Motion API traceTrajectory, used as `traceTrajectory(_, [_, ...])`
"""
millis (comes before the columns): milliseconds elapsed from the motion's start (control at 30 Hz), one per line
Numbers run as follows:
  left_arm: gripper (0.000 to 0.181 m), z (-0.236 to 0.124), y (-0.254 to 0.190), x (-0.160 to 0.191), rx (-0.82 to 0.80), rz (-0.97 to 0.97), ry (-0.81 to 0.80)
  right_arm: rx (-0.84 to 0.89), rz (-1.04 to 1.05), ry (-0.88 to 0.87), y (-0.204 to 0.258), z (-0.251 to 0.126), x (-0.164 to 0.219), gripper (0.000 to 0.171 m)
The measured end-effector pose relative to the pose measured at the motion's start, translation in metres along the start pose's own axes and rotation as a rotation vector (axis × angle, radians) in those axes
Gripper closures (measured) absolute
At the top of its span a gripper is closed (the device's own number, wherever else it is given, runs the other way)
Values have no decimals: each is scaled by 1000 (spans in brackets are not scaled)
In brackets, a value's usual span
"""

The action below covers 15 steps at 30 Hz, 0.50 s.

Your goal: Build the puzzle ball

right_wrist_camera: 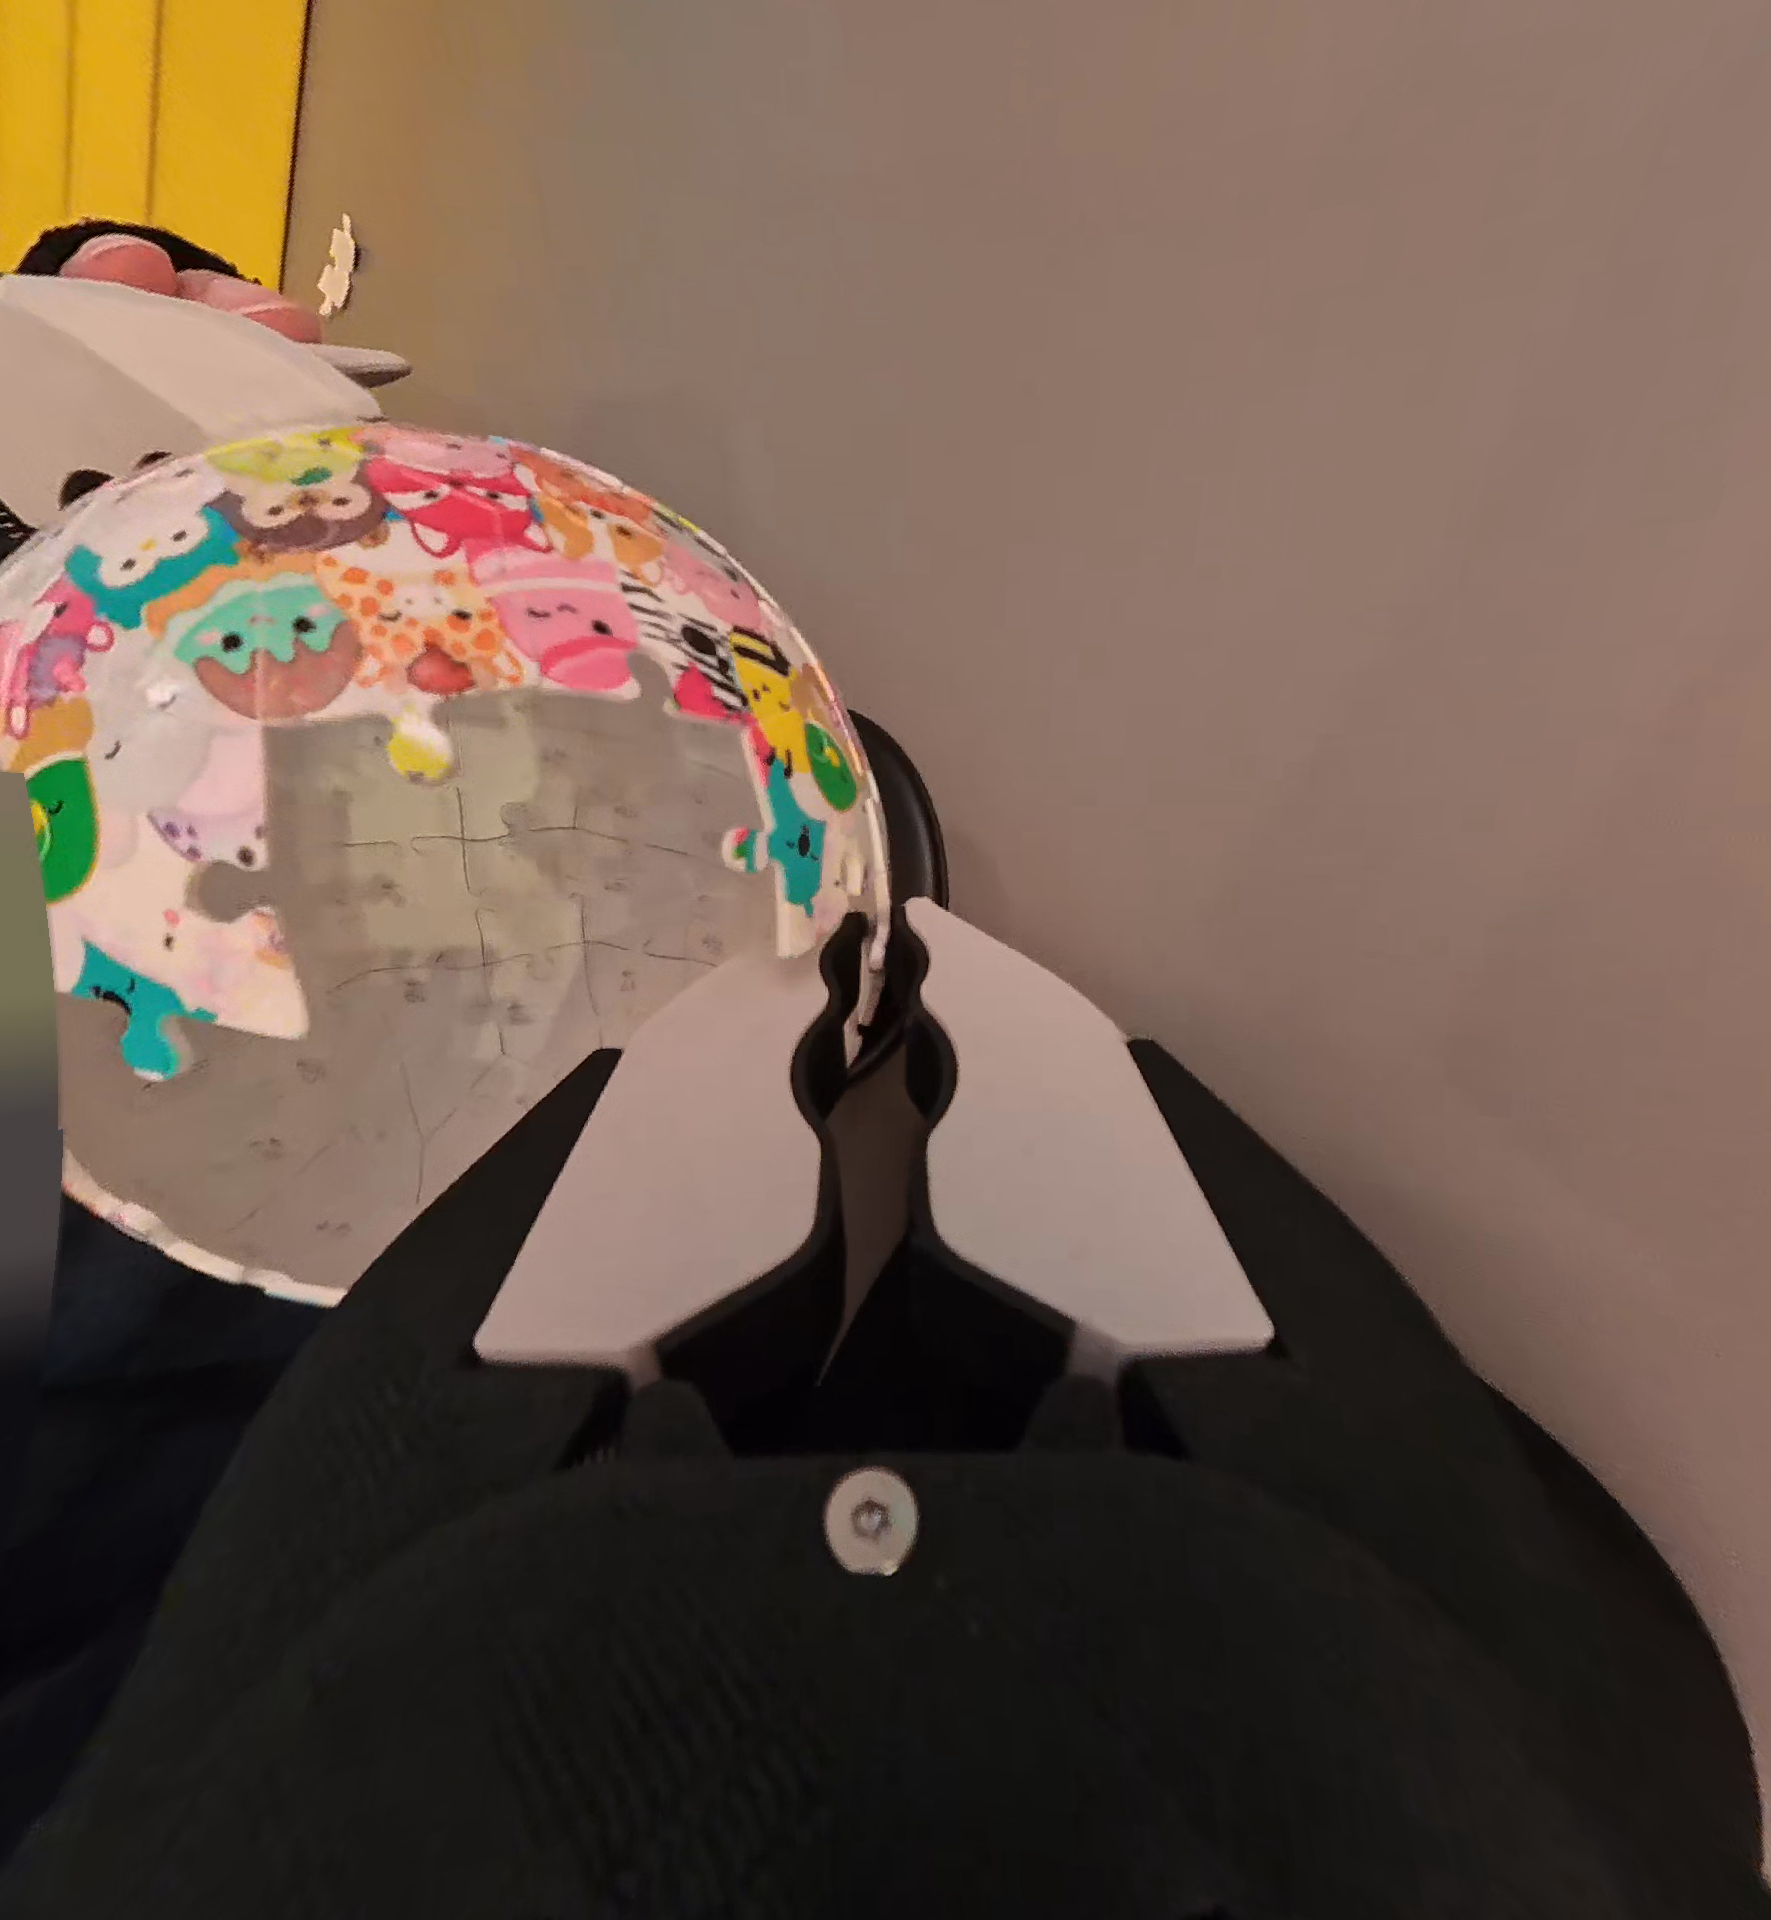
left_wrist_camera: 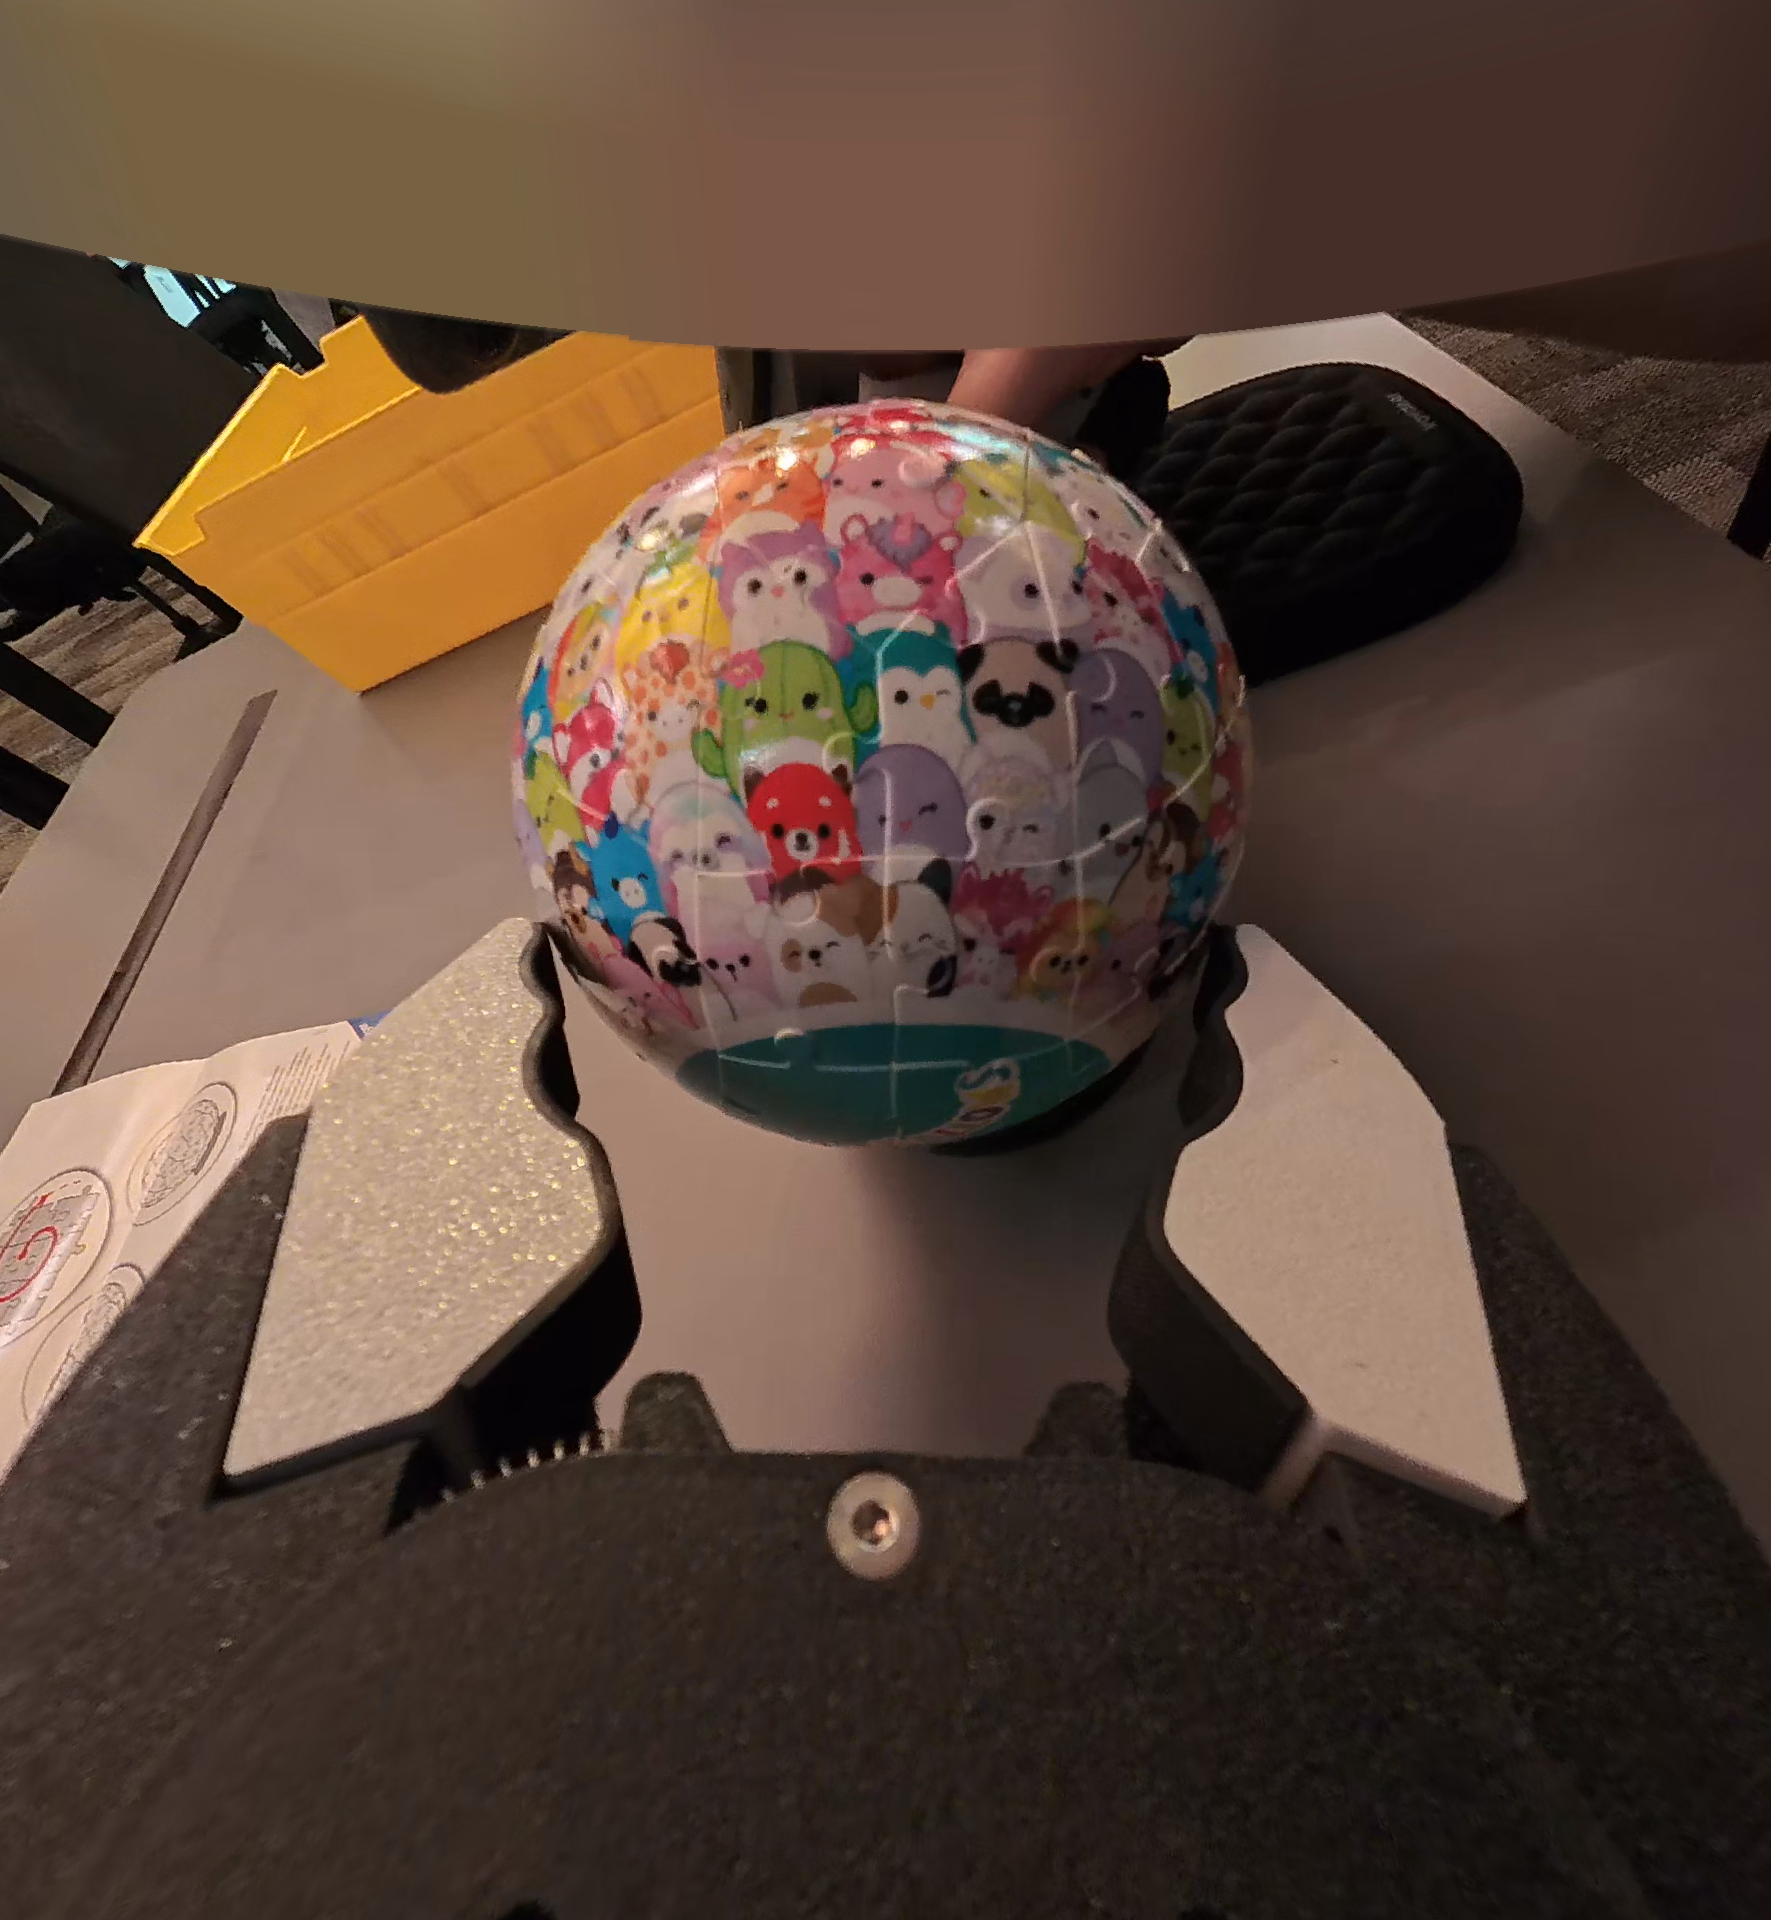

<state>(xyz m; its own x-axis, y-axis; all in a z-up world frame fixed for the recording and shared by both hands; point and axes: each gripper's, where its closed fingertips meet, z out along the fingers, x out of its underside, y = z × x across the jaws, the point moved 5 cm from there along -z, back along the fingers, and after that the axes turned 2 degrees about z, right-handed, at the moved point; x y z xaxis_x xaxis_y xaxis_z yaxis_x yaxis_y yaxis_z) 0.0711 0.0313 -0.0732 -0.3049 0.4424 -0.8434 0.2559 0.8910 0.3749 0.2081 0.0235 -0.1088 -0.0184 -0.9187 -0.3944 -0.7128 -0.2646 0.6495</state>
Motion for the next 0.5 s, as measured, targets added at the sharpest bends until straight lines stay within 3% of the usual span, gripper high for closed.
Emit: traceTrajectory(500, [67,0,0,-1,-1,4,-4,13,2,57,0,2,0,165])
